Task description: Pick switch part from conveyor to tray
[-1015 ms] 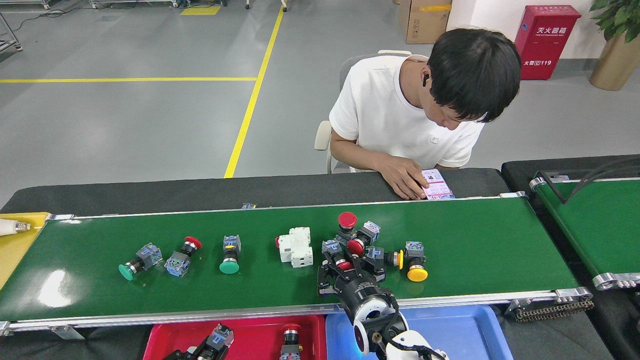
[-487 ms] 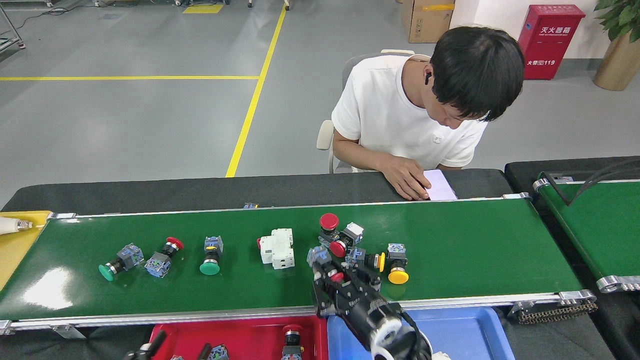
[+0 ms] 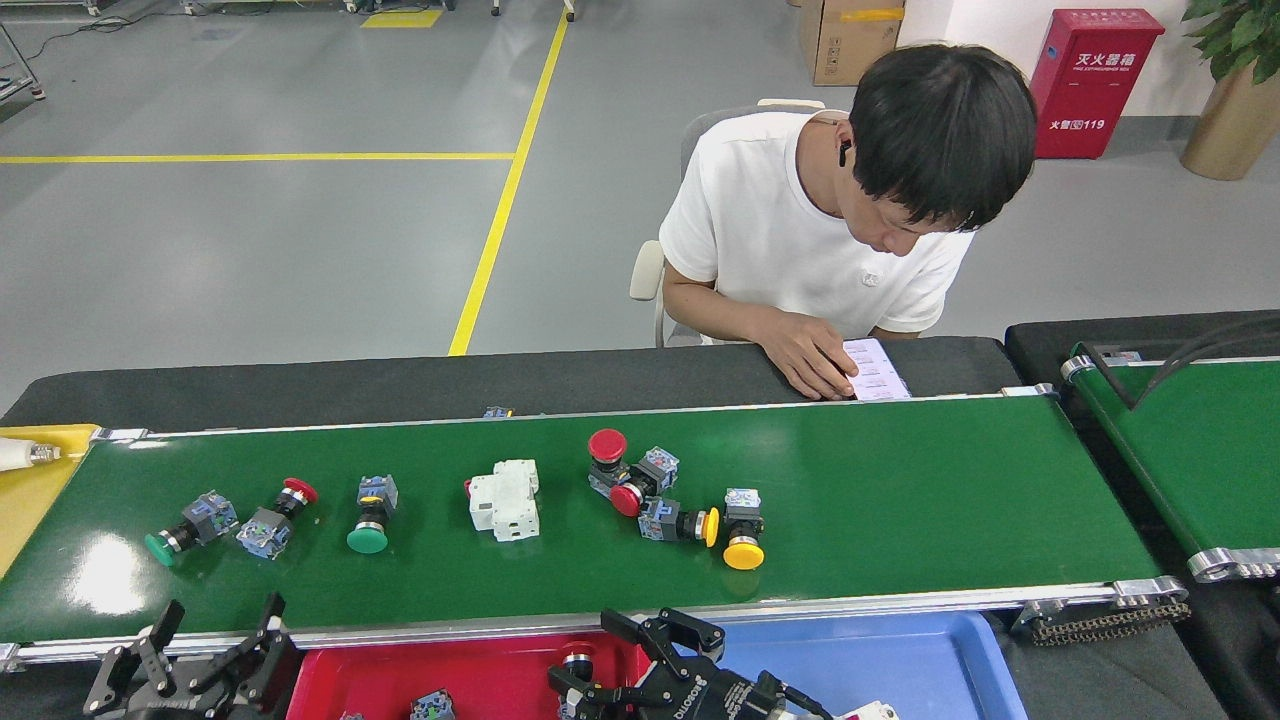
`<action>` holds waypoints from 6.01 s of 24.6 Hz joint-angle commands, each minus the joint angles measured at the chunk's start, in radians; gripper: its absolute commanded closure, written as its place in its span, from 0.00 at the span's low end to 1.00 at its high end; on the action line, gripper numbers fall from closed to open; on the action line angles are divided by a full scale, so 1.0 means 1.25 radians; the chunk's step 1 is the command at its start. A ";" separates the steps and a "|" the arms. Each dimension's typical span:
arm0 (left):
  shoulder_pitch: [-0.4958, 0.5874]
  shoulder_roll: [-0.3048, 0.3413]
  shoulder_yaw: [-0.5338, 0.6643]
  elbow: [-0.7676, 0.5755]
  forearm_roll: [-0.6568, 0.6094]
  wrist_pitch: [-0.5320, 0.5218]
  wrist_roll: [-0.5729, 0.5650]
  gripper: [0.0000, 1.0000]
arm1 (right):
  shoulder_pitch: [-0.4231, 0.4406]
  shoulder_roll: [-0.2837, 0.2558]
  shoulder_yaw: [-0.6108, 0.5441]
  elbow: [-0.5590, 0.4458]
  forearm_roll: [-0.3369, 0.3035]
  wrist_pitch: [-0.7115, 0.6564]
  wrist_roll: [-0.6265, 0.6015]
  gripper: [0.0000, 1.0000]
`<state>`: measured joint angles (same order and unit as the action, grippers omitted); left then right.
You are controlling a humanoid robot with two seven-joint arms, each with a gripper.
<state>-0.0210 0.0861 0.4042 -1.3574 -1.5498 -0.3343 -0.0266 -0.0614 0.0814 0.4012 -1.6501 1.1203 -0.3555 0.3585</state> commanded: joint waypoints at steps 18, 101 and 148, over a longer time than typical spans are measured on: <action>-0.263 0.208 -0.098 0.443 0.043 0.013 0.091 0.78 | 0.102 -0.119 -0.293 -0.080 0.085 0.330 -0.234 0.01; -0.086 0.234 -0.129 0.169 0.161 0.044 0.122 0.92 | 0.124 -0.117 -0.306 -0.078 0.085 0.275 -0.245 0.01; 0.035 -0.102 -0.728 -0.216 -0.332 -0.047 -0.028 0.00 | 0.138 -0.120 -0.352 -0.079 0.082 0.273 -0.254 0.01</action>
<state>0.0349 -0.0353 -0.5092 -1.6165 -1.9636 -0.4032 -0.0633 0.1171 -0.0624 -0.0341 -1.7354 1.2235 -0.0119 0.0503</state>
